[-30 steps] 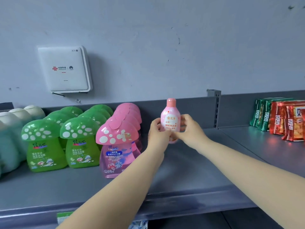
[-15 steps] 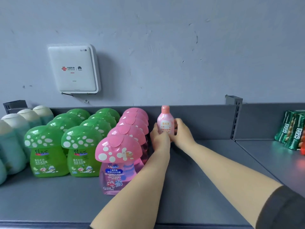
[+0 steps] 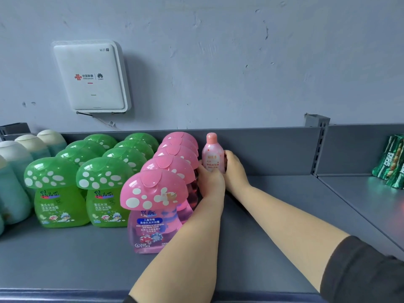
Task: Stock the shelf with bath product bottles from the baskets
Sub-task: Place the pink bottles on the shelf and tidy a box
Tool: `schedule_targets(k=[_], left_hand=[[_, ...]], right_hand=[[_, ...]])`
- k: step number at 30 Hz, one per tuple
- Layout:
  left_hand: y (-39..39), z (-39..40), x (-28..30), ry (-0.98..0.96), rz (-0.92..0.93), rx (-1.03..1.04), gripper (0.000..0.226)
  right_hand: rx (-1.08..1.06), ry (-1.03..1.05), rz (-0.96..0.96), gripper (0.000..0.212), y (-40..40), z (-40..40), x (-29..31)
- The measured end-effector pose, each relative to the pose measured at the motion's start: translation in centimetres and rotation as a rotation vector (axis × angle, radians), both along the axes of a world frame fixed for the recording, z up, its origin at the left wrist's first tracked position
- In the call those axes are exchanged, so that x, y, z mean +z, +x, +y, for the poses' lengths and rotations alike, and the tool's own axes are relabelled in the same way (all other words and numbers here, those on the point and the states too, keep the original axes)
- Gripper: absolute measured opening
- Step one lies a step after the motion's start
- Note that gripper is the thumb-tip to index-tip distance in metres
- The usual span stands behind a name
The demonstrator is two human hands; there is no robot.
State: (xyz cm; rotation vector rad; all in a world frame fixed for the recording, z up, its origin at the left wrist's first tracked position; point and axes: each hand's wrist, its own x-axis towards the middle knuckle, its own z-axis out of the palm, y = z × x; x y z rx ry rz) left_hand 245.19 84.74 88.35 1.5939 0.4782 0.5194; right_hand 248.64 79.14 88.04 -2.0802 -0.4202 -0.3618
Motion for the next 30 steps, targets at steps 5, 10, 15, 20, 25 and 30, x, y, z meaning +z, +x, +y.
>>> schedule_targets(k=[5,10,15,20,25,30], left_hand=[[0.1,0.0,-0.1,0.004,-0.001,-0.009,0.050],[0.1,-0.1,0.0,-0.047,-0.004,-0.014,0.055],[-0.2,-0.3,0.6,-0.105,0.025,0.007,0.056],[-1.7,-0.7,2.2,-0.134,0.003,0.043,0.059],[-4.6,-2.5,4.3,-0.215,-0.211,-0.018,0.020],[-6.9,-5.1,4.4,0.006,-0.183,-0.419,0.021]], right_hand=[[0.010,0.055,0.040,0.043,0.1,-0.1,-0.3],[-0.003,-0.019,0.064,0.048,0.0,-0.3,0.0],[-0.033,-0.212,0.051,0.071,-0.2,-1.2,1.3],[-0.084,-0.199,0.116,0.083,-1.5,-3.8,3.3],[-0.185,-0.177,0.012,0.055,-4.6,-7.1,5.0],[-0.310,-0.243,-0.081,0.041,-9.8,-11.1,5.2]])
